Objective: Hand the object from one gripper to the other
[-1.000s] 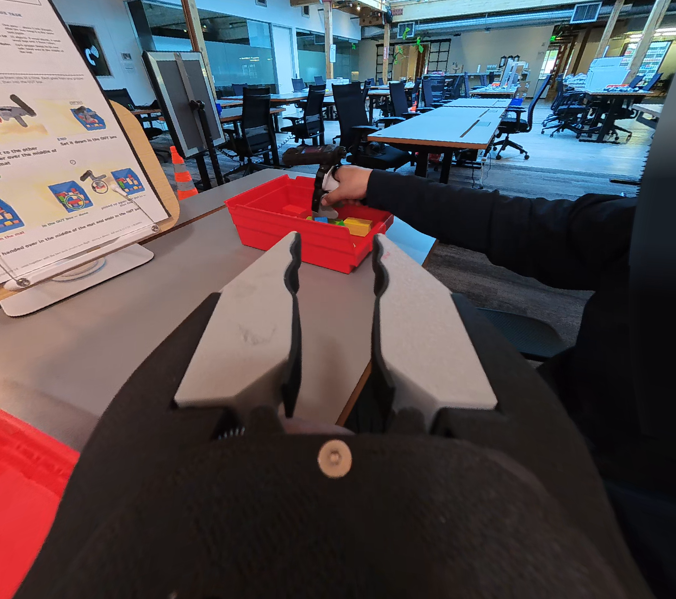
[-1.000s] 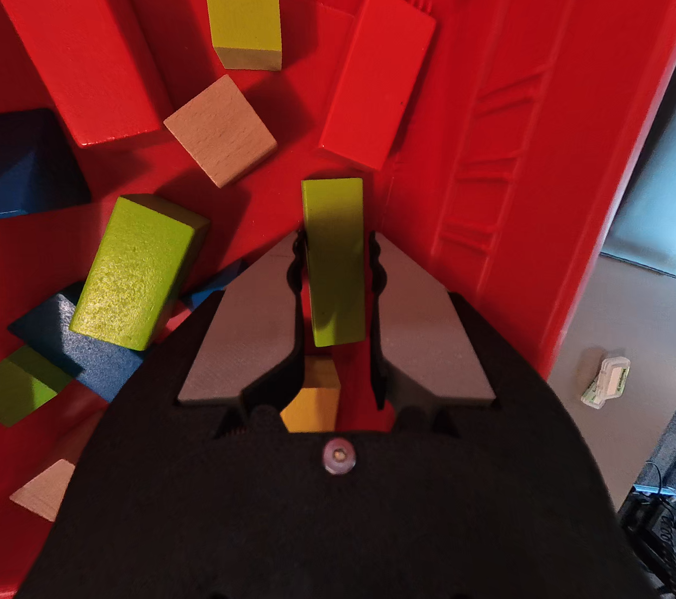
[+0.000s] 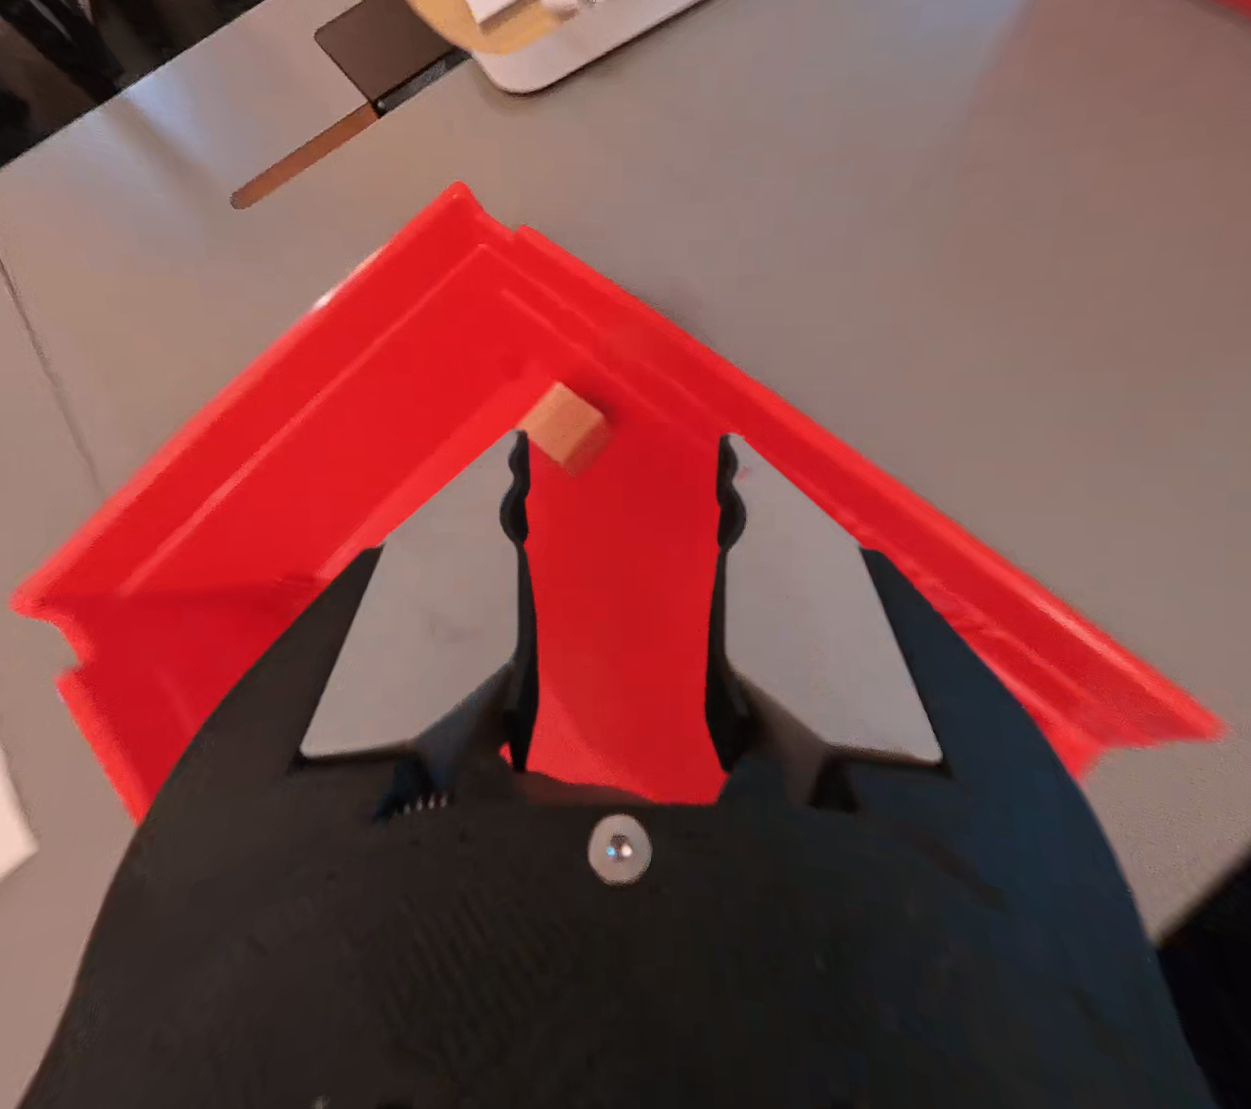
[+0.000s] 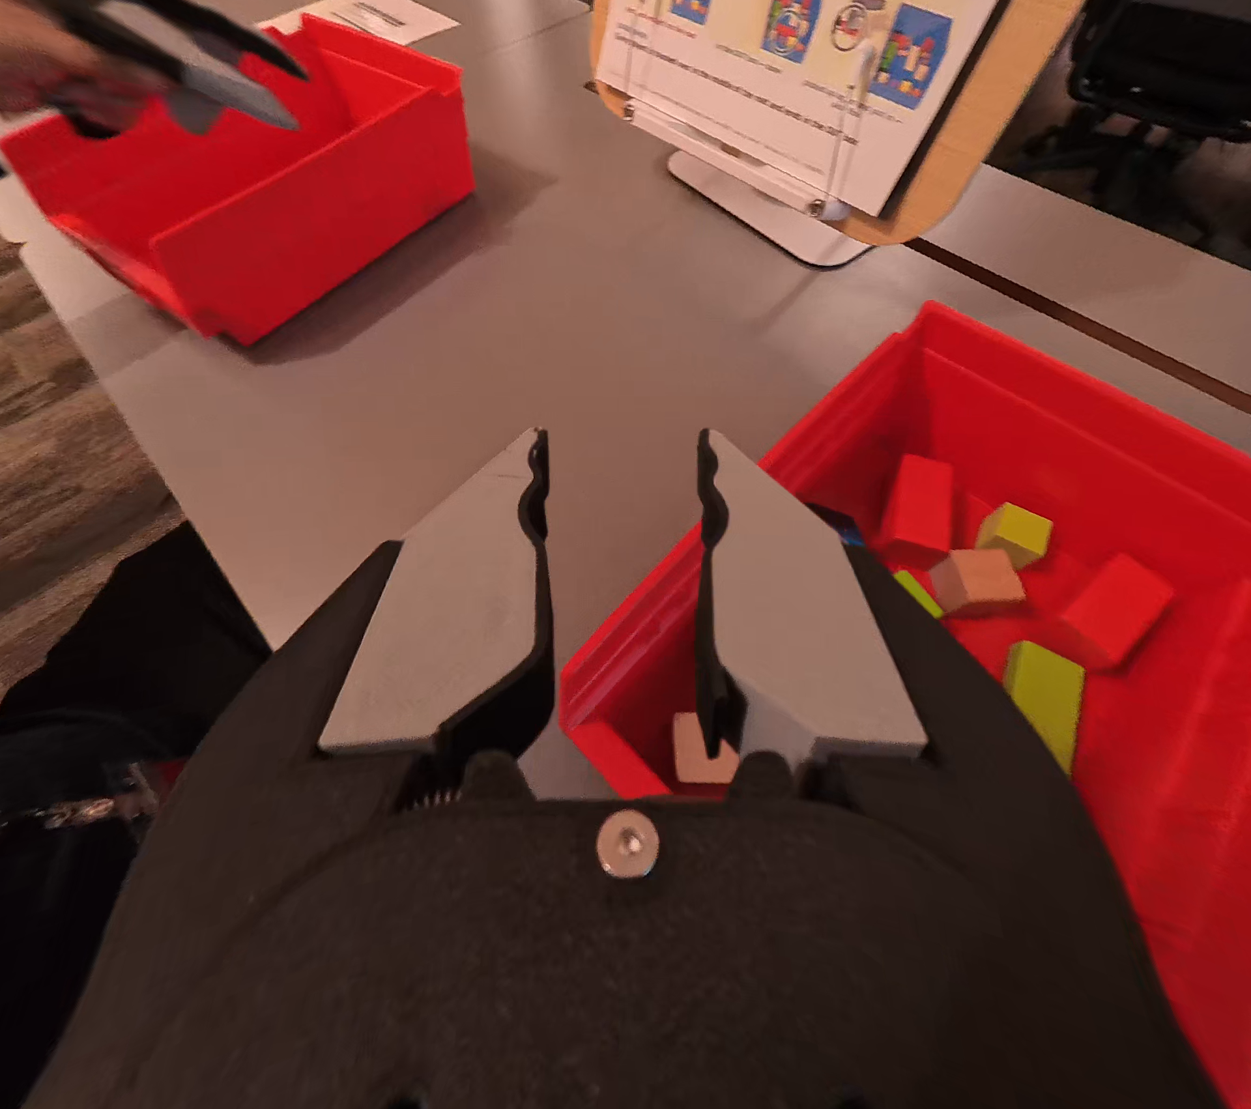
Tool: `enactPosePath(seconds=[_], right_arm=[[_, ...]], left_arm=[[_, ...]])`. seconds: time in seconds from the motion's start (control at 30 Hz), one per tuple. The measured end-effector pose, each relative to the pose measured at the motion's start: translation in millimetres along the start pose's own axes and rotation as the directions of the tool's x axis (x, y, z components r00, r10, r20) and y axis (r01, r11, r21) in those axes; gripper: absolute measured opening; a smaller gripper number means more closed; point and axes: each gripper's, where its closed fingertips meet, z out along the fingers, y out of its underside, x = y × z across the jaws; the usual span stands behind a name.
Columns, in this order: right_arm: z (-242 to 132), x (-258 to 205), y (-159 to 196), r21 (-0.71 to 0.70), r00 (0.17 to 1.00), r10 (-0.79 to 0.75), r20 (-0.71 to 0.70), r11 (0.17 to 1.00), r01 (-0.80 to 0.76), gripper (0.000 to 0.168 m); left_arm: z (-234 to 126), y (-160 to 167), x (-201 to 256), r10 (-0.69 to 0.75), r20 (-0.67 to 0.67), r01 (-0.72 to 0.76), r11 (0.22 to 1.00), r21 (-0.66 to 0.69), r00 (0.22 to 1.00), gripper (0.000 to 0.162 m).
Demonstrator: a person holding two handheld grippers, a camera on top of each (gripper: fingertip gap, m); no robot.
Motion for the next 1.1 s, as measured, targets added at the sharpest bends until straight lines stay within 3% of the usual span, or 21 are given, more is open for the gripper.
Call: enactPosePath(seconds=[0.13,0.27,0.43,0.5,0.57,0.67,0.73,0.87,0.97,1.03,1.1], right_arm=[[-1,-8,8,-0.003,0.999,-0.01,0.033,1.0,0.01,0.042],[-3,1,25,-0.047,1.0,-0.023,0.015,0.999,0.023,0.043],[-1,10,52,-0.117,1.0,-0.003,0.016,0.993,0.004,0.043],[-1,10,56,-0.115,0.999,0.018,0.035,0.993,-0.014,0.043],[-2,8,58,-0.102,0.998,0.035,0.055,0.994,-0.029,0.043],[-6,1,55,-0.083,0.996,0.038,0.083,0.996,-0.031,0.043],[-7,-9,52,-0.072,0.993,0.026,0.111,0.997,-0.018,0.043],[-9,-44,37,-0.027,0.978,-0.025,0.206,0.999,0.031,0.043],[-10,-81,20,0.03,0.955,-0.07,0.288,0.998,0.064,0.044],[-11,-111,3,0.083,0.935,-0.106,0.34,0.993,0.082,0.046],[-13,-142,-16,0.145,0.912,-0.148,0.384,0.985,0.099,0.048]], left_arm=[[46,23,-28,0.135,0.0,-0.13,0.958,-0.256,0.991,0.059],[73,43,-32,0.22,-0.114,-0.247,0.877,-0.412,0.969,0.059],[94,58,-28,0.284,-0.249,-0.373,0.798,-0.474,0.926,0.059],[101,60,-23,0.263,-0.292,-0.376,0.803,-0.463,0.92,0.039],[104,58,-23,0.254,-0.296,-0.369,0.813,-0.45,0.921,0.033],[97,59,-23,0.371,-0.266,-0.454,0.782,-0.427,0.89,0.033],[86,51,-31,0.463,-0.171,-0.49,0.767,-0.413,0.87,0.032],[32,-6,-44,0.56,0.228,-0.511,0.825,-0.242,0.797,0.032],[-47,-65,-11,0.368,0.515,-0.492,0.862,0.125,0.774,0.032],[-100,-86,40,0.261,0.565,-0.518,0.776,0.359,0.783,0.032],[-137,-93,101,0.261,0.604,-0.597,0.657,0.46,0.753,0.032]])
